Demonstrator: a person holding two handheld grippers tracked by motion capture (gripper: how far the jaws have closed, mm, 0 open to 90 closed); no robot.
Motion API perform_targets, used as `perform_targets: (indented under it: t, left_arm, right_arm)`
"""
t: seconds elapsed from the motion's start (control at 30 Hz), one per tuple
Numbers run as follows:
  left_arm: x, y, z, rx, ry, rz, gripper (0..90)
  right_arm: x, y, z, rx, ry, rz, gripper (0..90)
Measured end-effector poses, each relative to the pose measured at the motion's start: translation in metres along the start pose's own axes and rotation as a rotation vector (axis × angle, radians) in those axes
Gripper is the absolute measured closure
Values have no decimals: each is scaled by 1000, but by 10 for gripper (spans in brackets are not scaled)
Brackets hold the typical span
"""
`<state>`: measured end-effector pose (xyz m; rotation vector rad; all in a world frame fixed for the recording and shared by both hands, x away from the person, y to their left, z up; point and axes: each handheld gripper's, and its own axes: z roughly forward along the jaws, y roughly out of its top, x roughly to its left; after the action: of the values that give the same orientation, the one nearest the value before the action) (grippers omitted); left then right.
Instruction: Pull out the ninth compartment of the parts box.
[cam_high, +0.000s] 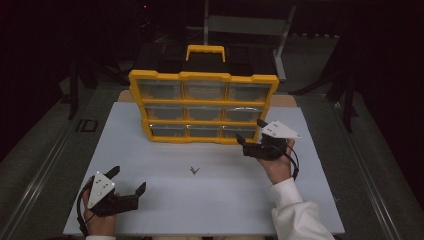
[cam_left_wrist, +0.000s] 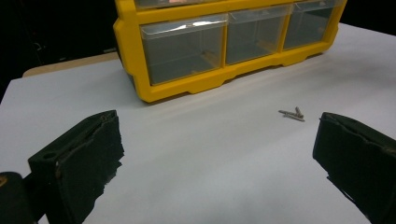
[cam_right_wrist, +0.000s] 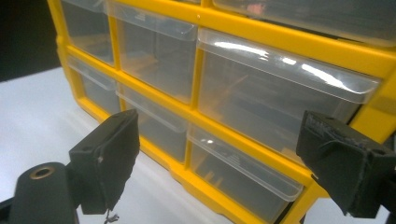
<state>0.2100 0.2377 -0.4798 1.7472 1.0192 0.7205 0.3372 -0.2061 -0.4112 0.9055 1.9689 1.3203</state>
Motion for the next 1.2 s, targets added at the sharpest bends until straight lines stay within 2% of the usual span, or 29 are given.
perform_targets:
  t: [0.37,0.67,0.87,1.2]
  left_arm:
    - [0,0,0,0,0,0,17]
    - [0,0,0,-2,0,-2,17]
    - [1,0,0,-2,0,-2,17]
    - [1,0,0,-1,0,-1,17]
  right_arm:
    - [3,-5,22,55,-18,-57,146]
    - [6,-7,32,120,-58,-159,160]
    - [7,-7,38,153,-79,-193,162]
    - [14,-5,47,219,-119,-318,176]
